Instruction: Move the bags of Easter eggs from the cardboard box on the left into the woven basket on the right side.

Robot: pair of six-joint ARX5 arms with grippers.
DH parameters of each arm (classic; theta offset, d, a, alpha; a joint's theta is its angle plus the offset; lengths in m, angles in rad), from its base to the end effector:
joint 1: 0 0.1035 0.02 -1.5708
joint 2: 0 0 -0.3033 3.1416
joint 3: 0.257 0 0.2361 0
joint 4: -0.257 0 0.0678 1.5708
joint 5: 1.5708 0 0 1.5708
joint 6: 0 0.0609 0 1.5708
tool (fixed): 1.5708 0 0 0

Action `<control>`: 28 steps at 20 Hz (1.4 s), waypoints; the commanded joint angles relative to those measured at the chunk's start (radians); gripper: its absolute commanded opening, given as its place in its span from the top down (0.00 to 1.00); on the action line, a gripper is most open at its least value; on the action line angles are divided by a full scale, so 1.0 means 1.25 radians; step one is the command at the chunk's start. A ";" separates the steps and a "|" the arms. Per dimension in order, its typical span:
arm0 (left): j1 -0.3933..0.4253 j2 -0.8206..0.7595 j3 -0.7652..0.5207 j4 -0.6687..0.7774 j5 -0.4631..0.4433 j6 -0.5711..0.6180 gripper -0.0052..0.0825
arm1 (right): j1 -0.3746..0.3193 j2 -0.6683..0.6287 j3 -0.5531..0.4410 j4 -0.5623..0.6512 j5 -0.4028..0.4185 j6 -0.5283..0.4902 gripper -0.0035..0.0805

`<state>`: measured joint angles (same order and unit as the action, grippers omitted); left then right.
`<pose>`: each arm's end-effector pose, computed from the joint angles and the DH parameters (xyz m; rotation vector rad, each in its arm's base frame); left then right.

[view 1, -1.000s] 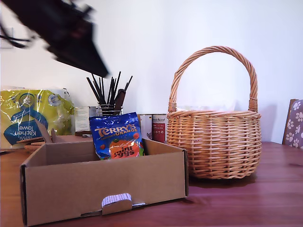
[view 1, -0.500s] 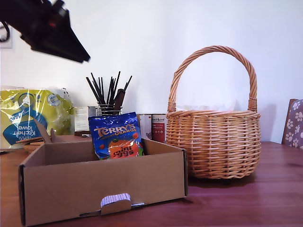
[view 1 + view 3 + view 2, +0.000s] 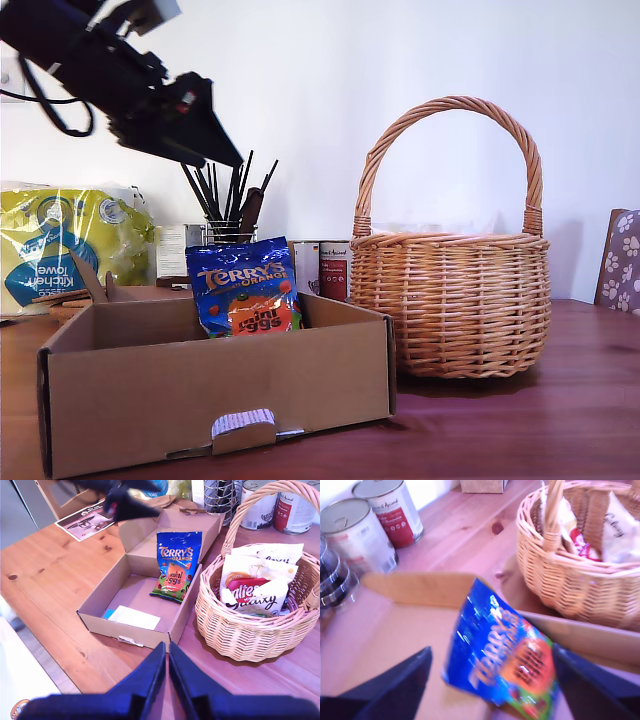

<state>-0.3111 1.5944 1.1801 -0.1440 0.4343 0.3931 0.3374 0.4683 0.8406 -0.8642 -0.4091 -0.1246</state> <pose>0.3394 -0.1360 0.3045 0.3295 0.4194 -0.8270 0.0384 0.0392 0.3210 -0.0983 0.4567 0.7613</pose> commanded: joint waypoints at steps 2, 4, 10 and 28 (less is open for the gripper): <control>0.007 0.095 0.060 -0.060 0.034 0.024 0.04 | 0.002 -0.001 -0.006 0.005 0.001 0.004 0.97; 0.014 0.156 0.124 -0.114 0.055 0.031 0.04 | 0.002 -0.001 -0.006 0.005 0.001 0.004 0.97; 0.014 0.249 0.177 -0.233 0.077 0.101 0.04 | 0.002 -0.001 -0.006 0.005 0.001 0.004 0.97; -0.149 0.299 0.176 -0.420 0.000 0.128 0.05 | 0.002 -0.001 -0.006 0.005 0.001 0.003 0.97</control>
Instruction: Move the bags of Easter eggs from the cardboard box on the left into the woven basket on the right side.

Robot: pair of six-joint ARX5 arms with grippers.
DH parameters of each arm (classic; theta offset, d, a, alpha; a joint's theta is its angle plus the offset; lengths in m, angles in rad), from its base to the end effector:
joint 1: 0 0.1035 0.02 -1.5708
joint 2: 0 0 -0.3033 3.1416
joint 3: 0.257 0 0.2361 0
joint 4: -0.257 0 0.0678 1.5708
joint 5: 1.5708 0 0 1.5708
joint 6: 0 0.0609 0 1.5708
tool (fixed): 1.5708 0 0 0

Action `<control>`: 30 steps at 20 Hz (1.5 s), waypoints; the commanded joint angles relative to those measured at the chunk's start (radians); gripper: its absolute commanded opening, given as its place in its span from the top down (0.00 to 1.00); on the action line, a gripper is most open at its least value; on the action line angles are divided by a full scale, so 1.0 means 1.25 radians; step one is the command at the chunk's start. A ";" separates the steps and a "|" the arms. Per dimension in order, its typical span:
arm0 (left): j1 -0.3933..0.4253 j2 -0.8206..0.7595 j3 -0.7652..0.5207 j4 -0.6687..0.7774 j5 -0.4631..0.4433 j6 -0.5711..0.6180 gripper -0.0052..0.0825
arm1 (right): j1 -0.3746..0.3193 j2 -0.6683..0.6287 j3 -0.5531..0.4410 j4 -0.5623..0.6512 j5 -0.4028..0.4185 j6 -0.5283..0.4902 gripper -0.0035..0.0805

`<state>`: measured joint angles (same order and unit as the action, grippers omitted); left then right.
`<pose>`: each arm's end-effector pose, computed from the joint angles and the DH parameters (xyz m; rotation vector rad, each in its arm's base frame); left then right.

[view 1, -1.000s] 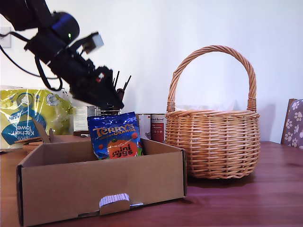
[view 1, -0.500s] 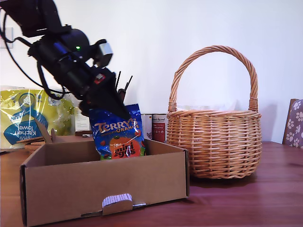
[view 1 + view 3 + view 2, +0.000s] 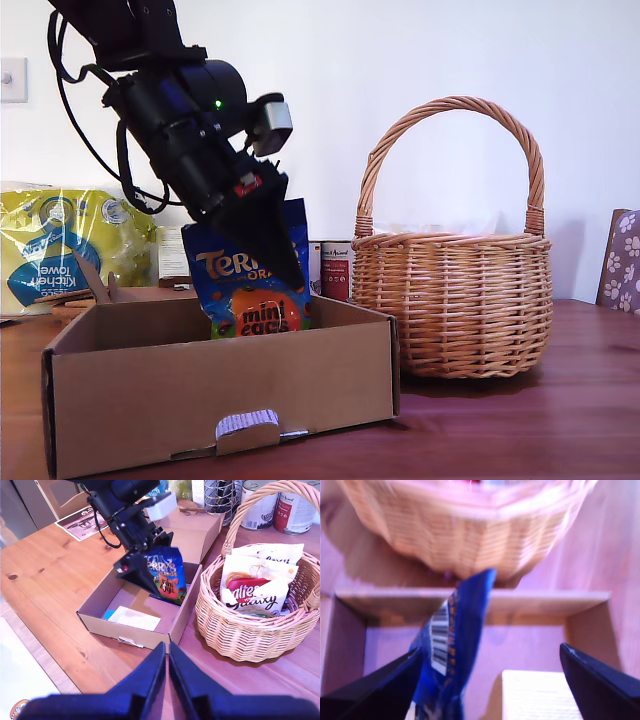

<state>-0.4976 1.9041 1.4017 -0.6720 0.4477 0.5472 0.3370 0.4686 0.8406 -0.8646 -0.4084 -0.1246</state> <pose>0.3351 -0.2120 0.2196 0.4740 0.9561 -1.1418 0.0385 0.0391 0.3209 -0.0983 0.4574 0.7602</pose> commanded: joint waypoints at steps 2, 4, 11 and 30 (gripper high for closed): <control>0.000 0.079 -0.002 0.014 -0.043 0.007 0.05 | 0.002 -0.001 -0.006 0.006 0.001 0.003 0.97; 0.000 0.095 -0.002 0.017 -0.062 0.009 0.10 | 0.002 -0.001 -0.006 0.006 0.001 0.003 0.97; 0.000 0.093 -0.001 0.054 -0.079 0.009 0.87 | 0.002 -0.001 -0.006 0.007 0.001 0.003 0.97; -0.091 -0.207 0.006 0.169 0.018 -0.189 0.88 | -0.006 -0.001 -0.006 0.013 0.198 0.016 0.97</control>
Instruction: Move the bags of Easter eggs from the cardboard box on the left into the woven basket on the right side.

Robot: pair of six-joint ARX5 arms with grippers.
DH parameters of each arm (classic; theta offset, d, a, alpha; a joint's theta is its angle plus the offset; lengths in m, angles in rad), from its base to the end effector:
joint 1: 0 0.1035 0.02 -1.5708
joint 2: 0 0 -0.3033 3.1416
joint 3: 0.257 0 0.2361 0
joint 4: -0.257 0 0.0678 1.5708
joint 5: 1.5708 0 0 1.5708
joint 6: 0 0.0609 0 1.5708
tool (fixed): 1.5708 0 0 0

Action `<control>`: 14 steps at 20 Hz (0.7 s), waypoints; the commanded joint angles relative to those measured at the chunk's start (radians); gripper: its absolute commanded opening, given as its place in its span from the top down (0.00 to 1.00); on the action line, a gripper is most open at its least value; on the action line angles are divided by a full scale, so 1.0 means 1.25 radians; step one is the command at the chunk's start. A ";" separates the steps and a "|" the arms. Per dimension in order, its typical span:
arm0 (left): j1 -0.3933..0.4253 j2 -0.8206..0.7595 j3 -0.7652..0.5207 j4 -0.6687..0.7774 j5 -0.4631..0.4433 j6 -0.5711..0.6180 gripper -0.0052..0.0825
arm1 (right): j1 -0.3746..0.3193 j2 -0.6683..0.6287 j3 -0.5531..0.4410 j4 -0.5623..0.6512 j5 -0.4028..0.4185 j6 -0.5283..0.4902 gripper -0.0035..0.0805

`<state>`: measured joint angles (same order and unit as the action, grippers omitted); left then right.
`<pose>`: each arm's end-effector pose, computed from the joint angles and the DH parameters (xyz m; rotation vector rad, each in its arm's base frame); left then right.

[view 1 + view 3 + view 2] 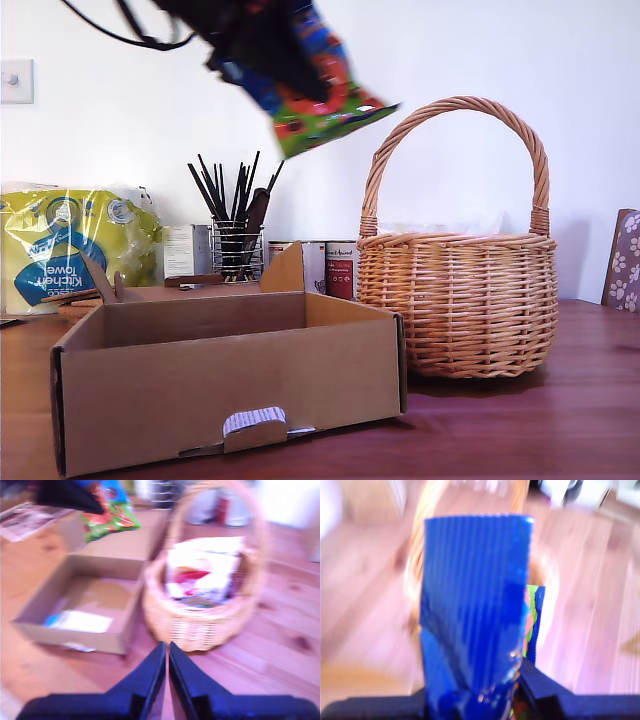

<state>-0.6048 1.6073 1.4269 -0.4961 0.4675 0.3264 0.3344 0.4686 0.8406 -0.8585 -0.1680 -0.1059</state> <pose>0.2820 -0.2283 0.3482 0.3312 0.5334 -1.1368 0.0470 0.0271 0.3196 -0.1424 0.4635 0.5180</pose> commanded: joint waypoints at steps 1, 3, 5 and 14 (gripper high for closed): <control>-0.022 0.034 -0.014 0.069 0.002 -0.022 0.88 | -0.004 -0.001 -0.006 0.013 0.006 0.001 0.97; -0.063 0.044 -0.014 0.159 -0.003 -0.041 0.88 | -0.004 -0.001 -0.006 0.027 0.006 0.001 0.97; -0.098 0.061 -0.014 0.236 -0.017 -0.042 0.88 | -0.004 -0.001 -0.006 0.031 0.005 0.001 0.97; -0.157 0.244 -0.014 0.498 -0.194 -0.052 0.88 | -0.004 -0.001 -0.006 0.031 0.005 0.000 0.97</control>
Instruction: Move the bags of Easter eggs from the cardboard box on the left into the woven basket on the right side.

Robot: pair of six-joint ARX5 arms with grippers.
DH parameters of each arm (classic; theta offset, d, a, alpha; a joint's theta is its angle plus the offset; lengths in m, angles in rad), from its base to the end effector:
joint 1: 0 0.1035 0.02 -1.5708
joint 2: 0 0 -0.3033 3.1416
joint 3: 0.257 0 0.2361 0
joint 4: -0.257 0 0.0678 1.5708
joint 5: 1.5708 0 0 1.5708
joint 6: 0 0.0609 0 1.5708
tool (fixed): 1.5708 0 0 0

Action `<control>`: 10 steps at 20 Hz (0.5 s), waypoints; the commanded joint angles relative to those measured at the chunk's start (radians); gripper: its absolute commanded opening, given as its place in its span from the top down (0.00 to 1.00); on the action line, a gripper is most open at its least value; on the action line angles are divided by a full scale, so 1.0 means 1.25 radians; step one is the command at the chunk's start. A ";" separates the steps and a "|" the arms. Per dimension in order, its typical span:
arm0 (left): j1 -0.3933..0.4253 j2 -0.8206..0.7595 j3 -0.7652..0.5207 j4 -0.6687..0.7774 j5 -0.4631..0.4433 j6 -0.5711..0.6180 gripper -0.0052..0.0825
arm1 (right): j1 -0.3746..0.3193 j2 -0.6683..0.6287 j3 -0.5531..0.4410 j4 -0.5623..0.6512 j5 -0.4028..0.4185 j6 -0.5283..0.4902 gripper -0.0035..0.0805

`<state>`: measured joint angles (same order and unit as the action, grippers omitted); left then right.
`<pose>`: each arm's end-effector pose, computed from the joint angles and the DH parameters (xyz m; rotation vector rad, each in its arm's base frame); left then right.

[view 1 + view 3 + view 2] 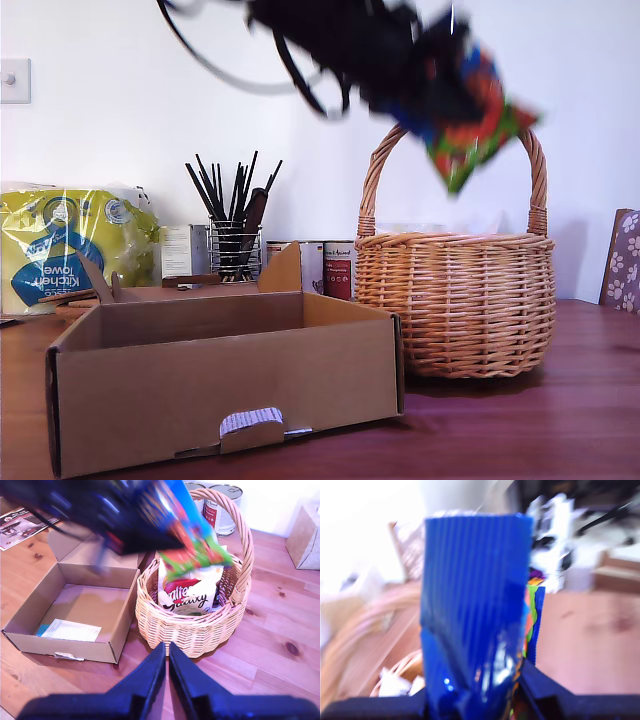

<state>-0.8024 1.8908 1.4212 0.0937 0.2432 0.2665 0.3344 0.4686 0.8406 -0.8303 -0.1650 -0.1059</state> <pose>0.3121 -0.3440 0.2950 0.3475 0.2388 -1.0795 0.0487 0.0275 0.3228 -0.1410 0.4351 0.5147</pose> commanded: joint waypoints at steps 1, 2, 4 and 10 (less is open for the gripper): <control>0.001 0.041 -0.010 0.050 -0.045 -0.005 0.88 | -0.004 -0.001 -0.006 0.008 0.003 0.000 0.97; 0.001 0.060 -0.010 0.062 -0.074 -0.007 0.88 | -0.004 -0.001 -0.006 0.008 0.003 0.000 0.97; 0.001 0.091 -0.010 0.074 -0.109 -0.046 0.88 | -0.004 -0.001 -0.006 0.008 0.003 0.000 0.97; 0.001 0.100 -0.010 -0.035 -0.118 -0.141 0.88 | -0.004 -0.001 -0.006 0.008 0.003 -0.001 0.97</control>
<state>-0.7975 2.0071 1.4212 0.0547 0.0944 0.1028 0.3344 0.4686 0.8406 -0.8299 -0.1650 -0.1059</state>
